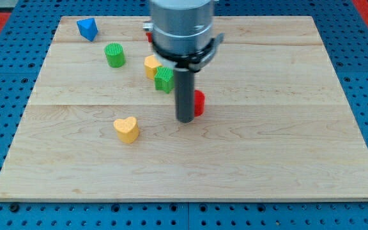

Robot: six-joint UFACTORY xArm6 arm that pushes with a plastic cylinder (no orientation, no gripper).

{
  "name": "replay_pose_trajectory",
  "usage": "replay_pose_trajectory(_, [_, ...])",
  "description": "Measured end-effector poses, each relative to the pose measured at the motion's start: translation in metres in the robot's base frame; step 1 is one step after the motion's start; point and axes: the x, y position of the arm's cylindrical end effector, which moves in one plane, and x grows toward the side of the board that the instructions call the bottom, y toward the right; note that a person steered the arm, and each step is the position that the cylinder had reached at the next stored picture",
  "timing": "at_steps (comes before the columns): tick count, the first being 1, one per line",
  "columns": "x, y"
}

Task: Push the red circle parallel to the blue cube

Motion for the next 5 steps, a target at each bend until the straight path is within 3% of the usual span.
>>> replay_pose_trajectory(3, [-0.132, 0.044])
replay_pose_trajectory(5, [-0.184, 0.08])
